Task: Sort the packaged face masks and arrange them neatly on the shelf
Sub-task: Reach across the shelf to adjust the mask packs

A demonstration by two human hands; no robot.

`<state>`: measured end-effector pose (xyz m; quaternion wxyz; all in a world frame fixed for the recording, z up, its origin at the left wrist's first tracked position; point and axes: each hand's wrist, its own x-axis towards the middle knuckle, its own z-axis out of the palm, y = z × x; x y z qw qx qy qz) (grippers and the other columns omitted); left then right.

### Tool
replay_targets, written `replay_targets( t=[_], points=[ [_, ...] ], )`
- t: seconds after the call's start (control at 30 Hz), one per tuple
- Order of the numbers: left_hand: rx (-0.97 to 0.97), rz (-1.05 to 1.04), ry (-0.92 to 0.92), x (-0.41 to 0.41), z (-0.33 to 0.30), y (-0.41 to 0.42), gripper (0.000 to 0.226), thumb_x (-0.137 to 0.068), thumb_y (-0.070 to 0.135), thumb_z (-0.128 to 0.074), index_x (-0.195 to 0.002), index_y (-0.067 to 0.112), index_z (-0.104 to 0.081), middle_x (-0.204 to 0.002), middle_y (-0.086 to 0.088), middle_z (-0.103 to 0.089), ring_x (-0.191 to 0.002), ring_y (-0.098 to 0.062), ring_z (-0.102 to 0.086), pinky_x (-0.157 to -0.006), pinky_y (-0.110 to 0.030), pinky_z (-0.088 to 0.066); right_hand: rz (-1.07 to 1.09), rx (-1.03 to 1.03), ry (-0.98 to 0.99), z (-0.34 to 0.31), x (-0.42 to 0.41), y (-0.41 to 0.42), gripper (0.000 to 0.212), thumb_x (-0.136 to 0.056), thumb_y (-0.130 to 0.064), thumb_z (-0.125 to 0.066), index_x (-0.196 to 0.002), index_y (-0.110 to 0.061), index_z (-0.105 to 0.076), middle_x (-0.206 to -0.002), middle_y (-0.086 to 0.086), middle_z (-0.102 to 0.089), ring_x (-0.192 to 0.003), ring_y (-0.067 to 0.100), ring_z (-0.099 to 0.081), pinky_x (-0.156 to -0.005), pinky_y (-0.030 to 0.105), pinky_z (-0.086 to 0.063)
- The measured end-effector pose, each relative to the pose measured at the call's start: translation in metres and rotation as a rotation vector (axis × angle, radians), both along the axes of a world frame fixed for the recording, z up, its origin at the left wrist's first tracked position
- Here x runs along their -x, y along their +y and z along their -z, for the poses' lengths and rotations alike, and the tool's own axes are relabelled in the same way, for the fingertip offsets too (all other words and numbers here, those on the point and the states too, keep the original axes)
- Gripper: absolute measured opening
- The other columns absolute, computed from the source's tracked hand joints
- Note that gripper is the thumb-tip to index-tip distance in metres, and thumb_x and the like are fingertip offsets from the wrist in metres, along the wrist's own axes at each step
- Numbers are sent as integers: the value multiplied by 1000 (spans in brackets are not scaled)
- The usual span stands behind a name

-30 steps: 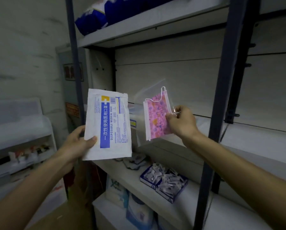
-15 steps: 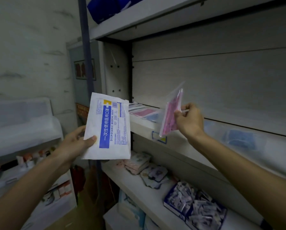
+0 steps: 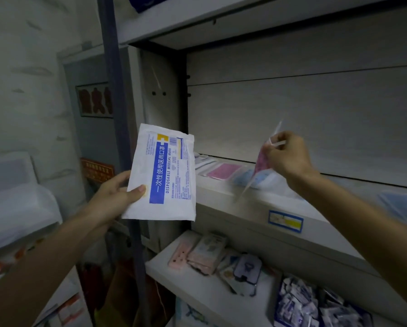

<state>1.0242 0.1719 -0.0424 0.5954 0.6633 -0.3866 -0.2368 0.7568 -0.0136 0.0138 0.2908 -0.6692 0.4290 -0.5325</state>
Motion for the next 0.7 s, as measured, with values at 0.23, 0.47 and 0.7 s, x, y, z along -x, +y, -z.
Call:
replay_targets(
  t=[0.23,0.47,0.7],
  points=[
    [44,153,35,-54,-7,-41,33,-86,20,-67,-118,27,-60,-108,2,-71,-96,-18,-70,-82,-43,-57,14,-32,-12,0,-56,-2,17,-93,-11,-61,-108,-12,-55,-90,10,-64,-82,24,-68,-80,43,-59],
    [51,252,-25,-76,-21,-91,36,-86,22,-68,-120,29,-59,-104,6,-71,-93,-14,-70,-79,-38,-58,70,-50,-12,1,-84,-24,16,-91,-14,-65,-104,-16,-56,-85,11,-67,-79,27,-70,-77,48,-59],
    [53,294,-35,-108,-36,-138,39,-84,25,-69,-122,28,-59,-108,5,-71,-98,-16,-69,-85,-43,-56,74,-79,-90,-1,-116,-71,13,-88,-12,-68,-96,-15,-59,-84,14,-68,-70,25,-69,-76,48,-59]
  ],
)
